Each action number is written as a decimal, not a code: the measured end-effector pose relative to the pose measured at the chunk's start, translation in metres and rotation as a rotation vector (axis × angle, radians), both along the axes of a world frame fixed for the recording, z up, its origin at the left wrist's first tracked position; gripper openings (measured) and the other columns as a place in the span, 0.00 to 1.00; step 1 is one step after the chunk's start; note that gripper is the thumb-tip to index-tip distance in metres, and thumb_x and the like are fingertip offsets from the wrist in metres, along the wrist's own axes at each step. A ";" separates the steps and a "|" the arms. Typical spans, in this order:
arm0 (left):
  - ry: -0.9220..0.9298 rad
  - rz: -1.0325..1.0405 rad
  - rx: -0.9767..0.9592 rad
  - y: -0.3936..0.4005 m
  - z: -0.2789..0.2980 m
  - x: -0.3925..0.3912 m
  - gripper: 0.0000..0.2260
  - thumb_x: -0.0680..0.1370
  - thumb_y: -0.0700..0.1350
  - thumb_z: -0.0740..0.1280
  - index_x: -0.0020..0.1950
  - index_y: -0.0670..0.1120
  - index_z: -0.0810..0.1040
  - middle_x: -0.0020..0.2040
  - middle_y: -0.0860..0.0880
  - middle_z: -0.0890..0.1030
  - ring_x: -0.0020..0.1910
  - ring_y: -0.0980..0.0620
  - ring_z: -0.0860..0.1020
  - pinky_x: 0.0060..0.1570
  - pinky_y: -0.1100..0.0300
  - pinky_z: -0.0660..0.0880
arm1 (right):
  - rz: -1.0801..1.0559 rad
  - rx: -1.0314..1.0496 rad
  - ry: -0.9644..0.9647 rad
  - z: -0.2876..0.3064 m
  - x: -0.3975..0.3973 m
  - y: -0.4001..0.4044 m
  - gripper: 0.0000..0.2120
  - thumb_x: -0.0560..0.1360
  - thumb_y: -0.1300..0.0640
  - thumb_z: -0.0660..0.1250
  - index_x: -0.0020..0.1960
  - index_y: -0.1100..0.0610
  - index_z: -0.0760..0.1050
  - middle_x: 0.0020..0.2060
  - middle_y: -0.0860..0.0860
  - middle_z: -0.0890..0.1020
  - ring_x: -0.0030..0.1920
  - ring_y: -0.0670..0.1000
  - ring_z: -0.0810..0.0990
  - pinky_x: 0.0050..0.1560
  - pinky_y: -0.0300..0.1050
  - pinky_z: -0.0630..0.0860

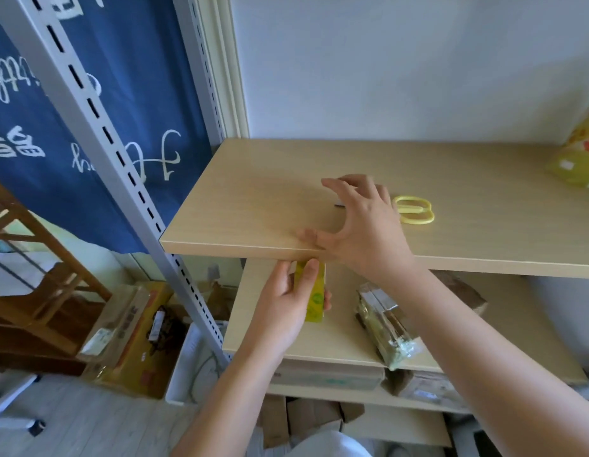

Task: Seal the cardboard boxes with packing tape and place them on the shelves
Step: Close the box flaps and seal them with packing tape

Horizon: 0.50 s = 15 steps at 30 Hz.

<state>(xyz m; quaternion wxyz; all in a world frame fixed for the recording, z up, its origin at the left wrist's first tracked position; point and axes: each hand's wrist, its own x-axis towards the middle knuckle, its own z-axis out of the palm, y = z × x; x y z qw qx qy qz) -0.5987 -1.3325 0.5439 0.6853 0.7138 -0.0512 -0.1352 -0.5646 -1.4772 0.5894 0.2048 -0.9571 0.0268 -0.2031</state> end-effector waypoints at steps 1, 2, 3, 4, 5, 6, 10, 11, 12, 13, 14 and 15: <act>0.014 0.034 0.051 0.000 -0.003 -0.002 0.21 0.79 0.62 0.56 0.64 0.51 0.74 0.50 0.61 0.82 0.51 0.62 0.80 0.56 0.63 0.75 | -0.020 0.036 -0.075 -0.001 0.000 0.001 0.31 0.69 0.41 0.73 0.70 0.48 0.72 0.64 0.48 0.72 0.62 0.54 0.70 0.64 0.53 0.69; 0.032 0.095 0.095 0.001 -0.009 -0.003 0.28 0.76 0.68 0.52 0.69 0.54 0.72 0.60 0.64 0.77 0.60 0.64 0.75 0.66 0.61 0.69 | -0.026 0.105 -0.212 -0.002 -0.003 0.000 0.23 0.71 0.51 0.73 0.66 0.51 0.76 0.60 0.49 0.75 0.59 0.55 0.72 0.61 0.52 0.72; 0.068 0.185 0.088 0.001 -0.014 -0.004 0.35 0.73 0.72 0.50 0.73 0.55 0.69 0.67 0.63 0.72 0.66 0.62 0.70 0.73 0.57 0.62 | -0.008 0.185 -0.390 -0.003 -0.010 -0.004 0.16 0.72 0.60 0.70 0.60 0.55 0.79 0.56 0.51 0.77 0.55 0.55 0.75 0.56 0.50 0.73; 0.091 0.298 0.014 0.000 -0.025 -0.003 0.39 0.71 0.73 0.49 0.75 0.53 0.69 0.70 0.59 0.71 0.69 0.58 0.69 0.74 0.53 0.61 | 0.024 0.233 -0.570 -0.007 -0.022 -0.009 0.11 0.72 0.67 0.67 0.52 0.60 0.81 0.50 0.53 0.79 0.50 0.55 0.76 0.52 0.48 0.73; 0.080 0.414 -0.088 0.000 -0.039 -0.001 0.37 0.74 0.72 0.50 0.74 0.49 0.70 0.69 0.53 0.74 0.68 0.53 0.72 0.73 0.51 0.64 | 0.044 0.227 -0.719 -0.014 -0.037 -0.016 0.09 0.71 0.71 0.63 0.44 0.63 0.81 0.44 0.55 0.80 0.45 0.56 0.76 0.48 0.46 0.71; 0.051 0.524 -0.157 -0.002 -0.054 0.003 0.29 0.80 0.65 0.53 0.70 0.47 0.74 0.64 0.49 0.79 0.62 0.50 0.76 0.68 0.50 0.69 | 0.052 0.169 -0.811 -0.025 -0.054 -0.024 0.11 0.70 0.73 0.60 0.38 0.65 0.79 0.40 0.56 0.79 0.40 0.56 0.74 0.44 0.45 0.69; 0.333 0.534 0.030 -0.024 -0.126 0.010 0.13 0.83 0.40 0.55 0.53 0.45 0.79 0.50 0.47 0.82 0.50 0.47 0.78 0.57 0.51 0.74 | -0.031 -0.094 -0.546 -0.115 -0.098 -0.097 0.14 0.72 0.68 0.56 0.33 0.62 0.77 0.34 0.54 0.79 0.34 0.55 0.70 0.35 0.48 0.68; 0.402 0.439 0.134 -0.032 -0.145 0.010 0.12 0.83 0.39 0.56 0.50 0.44 0.79 0.51 0.46 0.82 0.51 0.47 0.78 0.58 0.52 0.73 | -0.068 -0.123 -0.406 -0.139 -0.104 -0.116 0.14 0.73 0.67 0.57 0.34 0.61 0.78 0.35 0.53 0.79 0.34 0.56 0.72 0.35 0.49 0.70; 0.434 0.326 0.230 -0.042 -0.161 0.010 0.10 0.82 0.39 0.57 0.48 0.43 0.78 0.50 0.46 0.82 0.52 0.46 0.78 0.58 0.53 0.72 | -0.114 -0.141 -0.278 -0.162 -0.108 -0.133 0.13 0.74 0.65 0.58 0.37 0.59 0.79 0.36 0.51 0.80 0.35 0.57 0.75 0.37 0.50 0.73; 0.441 0.213 0.313 -0.055 -0.171 0.010 0.09 0.82 0.39 0.58 0.49 0.43 0.77 0.49 0.47 0.80 0.53 0.46 0.77 0.56 0.54 0.71 | -0.185 -0.141 -0.147 -0.181 -0.110 -0.147 0.12 0.76 0.64 0.59 0.42 0.58 0.81 0.40 0.51 0.81 0.39 0.58 0.78 0.41 0.50 0.75; 0.430 0.120 0.377 -0.068 -0.175 0.012 0.08 0.82 0.41 0.58 0.52 0.43 0.77 0.50 0.47 0.80 0.56 0.44 0.77 0.56 0.54 0.71 | -0.284 -0.110 -0.009 -0.196 -0.110 -0.158 0.10 0.78 0.60 0.61 0.51 0.57 0.81 0.47 0.53 0.82 0.47 0.60 0.80 0.48 0.52 0.76; 0.408 0.038 0.438 -0.082 -0.175 0.015 0.10 0.83 0.44 0.58 0.58 0.43 0.76 0.55 0.46 0.79 0.61 0.43 0.76 0.59 0.54 0.72 | -0.391 -0.035 0.145 -0.207 -0.110 -0.167 0.14 0.79 0.54 0.62 0.62 0.57 0.77 0.59 0.55 0.80 0.56 0.61 0.78 0.55 0.55 0.75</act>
